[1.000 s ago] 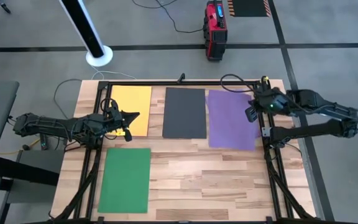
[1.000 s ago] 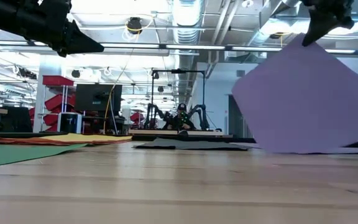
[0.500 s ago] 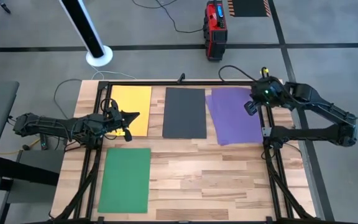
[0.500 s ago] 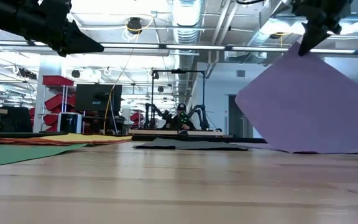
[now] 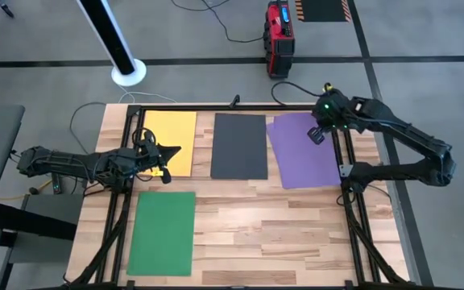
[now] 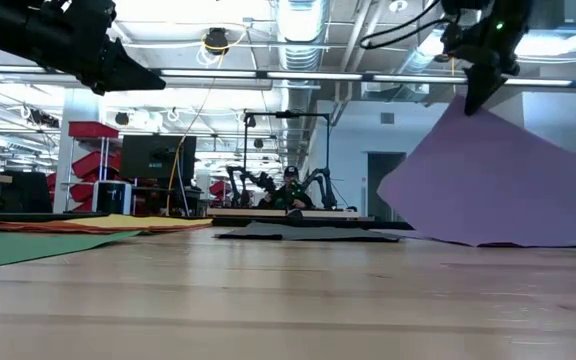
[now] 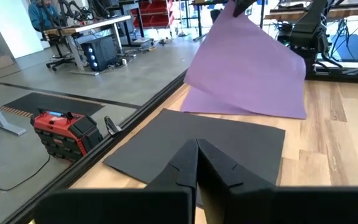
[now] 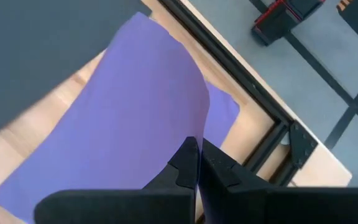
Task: Organize paper
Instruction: Stack the left purple paper on the other purple paper
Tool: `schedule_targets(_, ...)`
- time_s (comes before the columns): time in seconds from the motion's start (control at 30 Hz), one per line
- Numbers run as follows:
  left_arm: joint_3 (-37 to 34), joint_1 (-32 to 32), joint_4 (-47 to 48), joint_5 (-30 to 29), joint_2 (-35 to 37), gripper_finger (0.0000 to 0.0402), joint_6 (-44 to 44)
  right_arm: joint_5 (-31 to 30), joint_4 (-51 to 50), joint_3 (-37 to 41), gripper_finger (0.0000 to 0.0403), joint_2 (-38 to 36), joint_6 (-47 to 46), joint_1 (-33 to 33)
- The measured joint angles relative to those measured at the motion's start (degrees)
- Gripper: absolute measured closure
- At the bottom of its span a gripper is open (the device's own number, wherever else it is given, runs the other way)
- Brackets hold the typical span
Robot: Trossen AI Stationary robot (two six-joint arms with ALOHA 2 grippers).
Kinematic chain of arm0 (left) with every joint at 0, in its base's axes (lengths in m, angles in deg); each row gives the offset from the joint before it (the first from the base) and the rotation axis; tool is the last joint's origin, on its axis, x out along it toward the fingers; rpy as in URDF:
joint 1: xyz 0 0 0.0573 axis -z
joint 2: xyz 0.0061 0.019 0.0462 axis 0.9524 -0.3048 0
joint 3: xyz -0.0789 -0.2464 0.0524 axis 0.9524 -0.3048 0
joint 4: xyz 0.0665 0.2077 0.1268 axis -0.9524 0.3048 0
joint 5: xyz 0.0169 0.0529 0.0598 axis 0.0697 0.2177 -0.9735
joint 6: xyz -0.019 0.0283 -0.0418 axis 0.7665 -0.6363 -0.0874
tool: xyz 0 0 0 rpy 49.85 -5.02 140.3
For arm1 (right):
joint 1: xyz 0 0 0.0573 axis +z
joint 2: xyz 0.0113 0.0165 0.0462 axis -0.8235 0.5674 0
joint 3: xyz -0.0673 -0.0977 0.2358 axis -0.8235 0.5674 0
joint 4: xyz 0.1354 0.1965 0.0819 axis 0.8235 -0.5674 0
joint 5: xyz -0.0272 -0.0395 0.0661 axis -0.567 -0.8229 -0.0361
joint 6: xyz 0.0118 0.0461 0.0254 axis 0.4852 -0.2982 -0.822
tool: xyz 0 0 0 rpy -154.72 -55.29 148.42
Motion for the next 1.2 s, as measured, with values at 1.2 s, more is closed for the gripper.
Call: schedule_targets(1.2,0.0,0.0,0.6,-0.2,0.0,0.0401,0.2,1.6,11.7,0.0,0.0403,19.2,19.8,-12.9)
